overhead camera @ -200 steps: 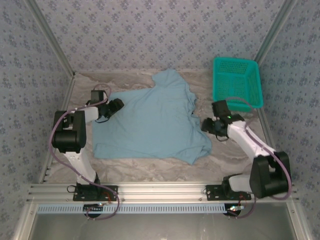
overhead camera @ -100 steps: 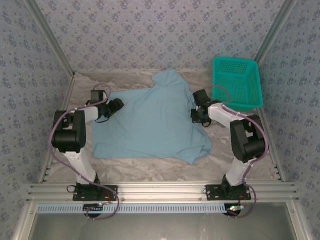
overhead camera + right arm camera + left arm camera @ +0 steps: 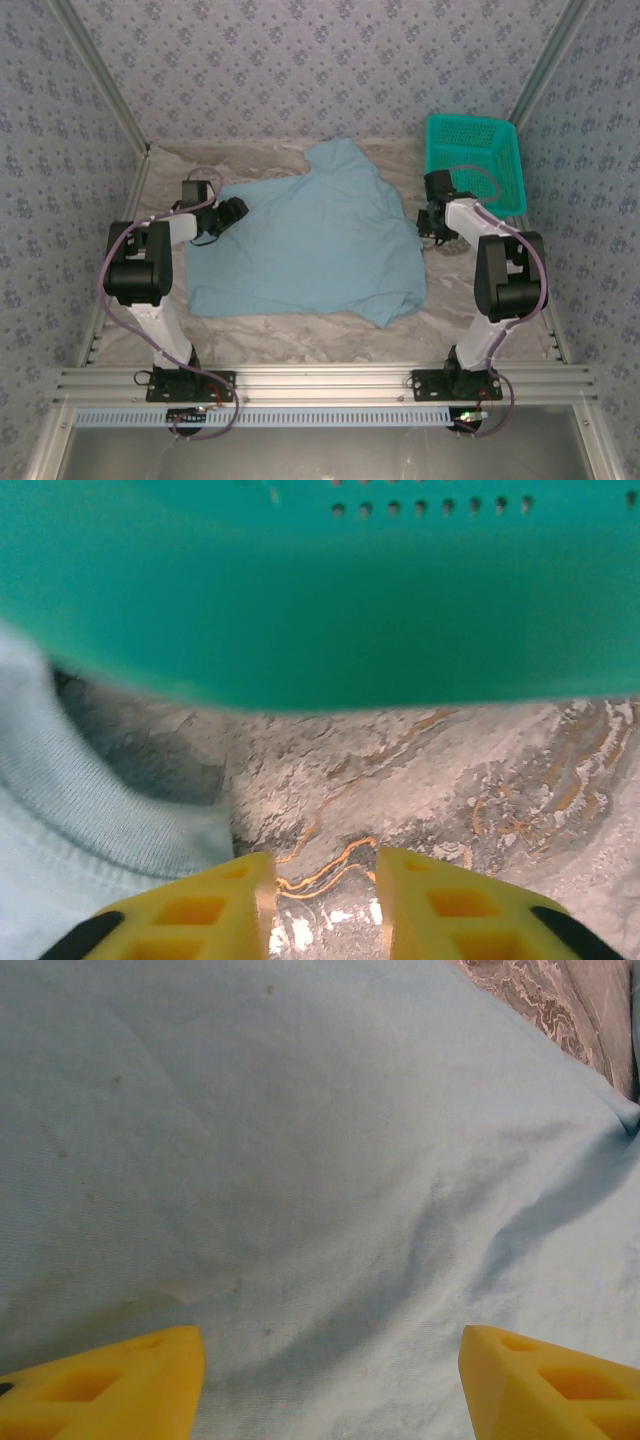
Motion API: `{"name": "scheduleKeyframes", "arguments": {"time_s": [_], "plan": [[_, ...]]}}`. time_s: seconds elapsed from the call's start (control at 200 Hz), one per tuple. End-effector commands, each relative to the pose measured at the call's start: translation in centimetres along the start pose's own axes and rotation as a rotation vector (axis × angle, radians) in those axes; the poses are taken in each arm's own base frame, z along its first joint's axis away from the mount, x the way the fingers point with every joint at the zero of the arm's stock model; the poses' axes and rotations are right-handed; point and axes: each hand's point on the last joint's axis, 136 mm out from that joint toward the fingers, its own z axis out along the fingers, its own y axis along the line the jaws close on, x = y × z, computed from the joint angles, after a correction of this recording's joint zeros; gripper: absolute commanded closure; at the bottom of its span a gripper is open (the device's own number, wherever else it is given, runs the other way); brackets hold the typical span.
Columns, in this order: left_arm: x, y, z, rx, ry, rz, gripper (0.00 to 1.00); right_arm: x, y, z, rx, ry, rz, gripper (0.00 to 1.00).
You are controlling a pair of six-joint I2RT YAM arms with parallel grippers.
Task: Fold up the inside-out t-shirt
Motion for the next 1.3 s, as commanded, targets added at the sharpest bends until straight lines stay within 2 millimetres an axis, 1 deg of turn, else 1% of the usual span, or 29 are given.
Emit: {"name": "scheduleKeyframes", "arguments": {"time_s": [0.0,0.105,0.155,0.19,0.295,0.335,0.39,0.51,0.63,0.67,0.754,0.879,1.014,1.059,1.114,1.164,1.259,1.264,1.294], "plan": [[2.4,2.9,0.6,-0.087,0.079,-0.025,0.32,-1.6,0.4,-1.6,0.008,-0.047,-0.047,0.59],[2.1,2.5,0.3,-0.077,0.071,-0.027,0.32,-3.5,5.4,-3.4,-0.162,-0.154,-0.134,0.56],[2.1,2.3,0.3,-0.07,0.069,-0.029,0.32,-4.3,7.4,-3.8,-0.202,-0.189,-0.16,0.56],[2.0,2.2,0.2,-0.066,0.065,-0.03,0.32,-4.8,8.7,-3.6,-0.224,-0.198,-0.177,0.56],[1.8,2.0,-0.1,-0.063,0.061,-0.026,0.32,-6.2,10.7,-2.4,-0.237,-0.2,-0.186,0.57],[1.7,2.0,-0.2,-0.064,0.057,-0.025,0.32,-6.2,11.4,-1.4,-0.25,-0.179,-0.178,0.58],[1.8,2.0,-0.3,-0.065,0.056,-0.025,0.32,-6.8,12.3,-0.6,-0.272,-0.169,-0.166,0.59],[1.7,1.8,-0.3,-0.061,0.054,-0.022,0.32,-7.7,13.5,1.6,-0.299,-0.128,-0.12,0.61],[1.6,1.8,-0.4,-0.063,0.052,-0.021,0.32,-8.5,13.8,4.0,-0.311,-0.102,-0.05,0.61],[1.6,1.7,-0.4,-0.062,0.052,-0.02,0.32,-8.4,14.0,4.9,-0.323,-0.084,-0.032,0.61],[1.7,1.8,-0.5,-0.065,0.053,-0.019,0.32,-8.8,13.8,6.3,-0.312,-0.063,0.012,0.61],[1.9,2.2,-0.4,-0.076,0.054,-0.017,0.32,-9.3,12.5,8.1,-0.224,-0.025,0.056,0.61],[2.4,3.2,0.0,-0.107,0.064,-0.015,0.31,-9.7,11.5,9.7,-0.154,0.009,0.098,0.61],[2.6,3.4,0.2,-0.111,0.072,-0.017,0.31,-9.9,11.4,10.0,-0.143,0.011,0.1,0.61],[2.7,3.5,0.4,-0.107,0.078,-0.019,0.31,-10.5,11.5,9.9,-0.143,-0.001,0.089,0.61],[2.5,3.1,0.5,-0.095,0.08,-0.018,0.31,-11.2,11.6,9.5,-0.149,-0.02,0.074,0.61],[2.0,2.5,0.6,-0.078,0.077,-0.016,0.31,-13.1,11.2,8.1,-0.142,-0.073,0.047,0.61],[1.9,2.4,0.6,-0.076,0.076,-0.015,0.31,-12.8,11.1,8.1,-0.139,-0.063,0.043,0.61],[1.7,2.1,0.8,-0.072,0.074,-0.013,0.31,-13.2,11.1,7.4,-0.143,-0.066,0.031,0.61]]}}
